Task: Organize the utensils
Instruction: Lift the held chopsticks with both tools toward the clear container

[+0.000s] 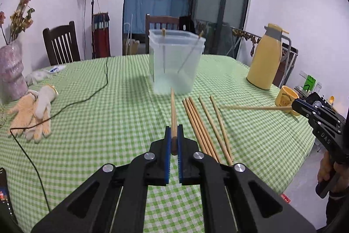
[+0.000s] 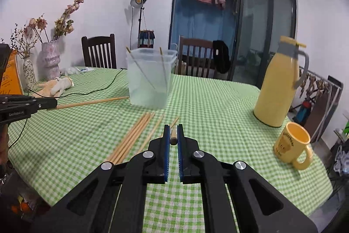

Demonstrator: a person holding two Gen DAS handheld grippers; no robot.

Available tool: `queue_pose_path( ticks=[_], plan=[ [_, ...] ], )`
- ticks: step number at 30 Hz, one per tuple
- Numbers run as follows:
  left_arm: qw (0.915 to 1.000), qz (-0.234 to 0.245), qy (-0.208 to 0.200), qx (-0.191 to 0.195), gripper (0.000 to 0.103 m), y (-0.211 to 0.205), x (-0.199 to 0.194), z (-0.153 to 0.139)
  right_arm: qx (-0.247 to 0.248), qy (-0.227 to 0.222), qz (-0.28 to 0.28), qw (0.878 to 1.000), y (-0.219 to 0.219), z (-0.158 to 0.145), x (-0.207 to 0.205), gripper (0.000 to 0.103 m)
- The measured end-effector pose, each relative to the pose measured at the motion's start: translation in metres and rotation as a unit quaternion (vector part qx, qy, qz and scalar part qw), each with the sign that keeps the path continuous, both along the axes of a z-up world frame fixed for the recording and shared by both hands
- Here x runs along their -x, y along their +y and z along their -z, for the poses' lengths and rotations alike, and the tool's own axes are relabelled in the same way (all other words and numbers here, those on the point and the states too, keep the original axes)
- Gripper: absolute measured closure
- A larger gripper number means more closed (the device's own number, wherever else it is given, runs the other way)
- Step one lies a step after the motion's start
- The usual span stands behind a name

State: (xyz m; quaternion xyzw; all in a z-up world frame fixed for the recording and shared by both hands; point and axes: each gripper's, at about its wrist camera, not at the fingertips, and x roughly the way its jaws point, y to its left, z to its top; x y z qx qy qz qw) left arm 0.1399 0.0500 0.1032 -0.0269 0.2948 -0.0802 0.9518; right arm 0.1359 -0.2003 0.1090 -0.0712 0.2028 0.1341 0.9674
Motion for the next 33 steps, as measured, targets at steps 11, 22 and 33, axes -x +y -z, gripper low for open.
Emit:
queue_pose_path(
  ticks=[11, 22, 33],
  plan=[
    [0.9994, 0.028, -0.02, 0.011, 0.101, 0.021, 0.01, -0.044, 0.0, -0.016, -0.014, 1.0, -0.005, -0.028, 0.012, 0.097],
    [0.9945, 0.099, 0.032, 0.01, 0.101, 0.031, -0.012, -0.08, 0.009, -0.002, -0.032, 0.999, -0.011, -0.059, -0.009, 0.097],
    [0.9911, 0.119, 0.059, -0.005, 0.103, 0.022, -0.03, -0.08, 0.009, -0.003, -0.049, 0.999, -0.005, -0.066, -0.022, 0.097]
  ],
)
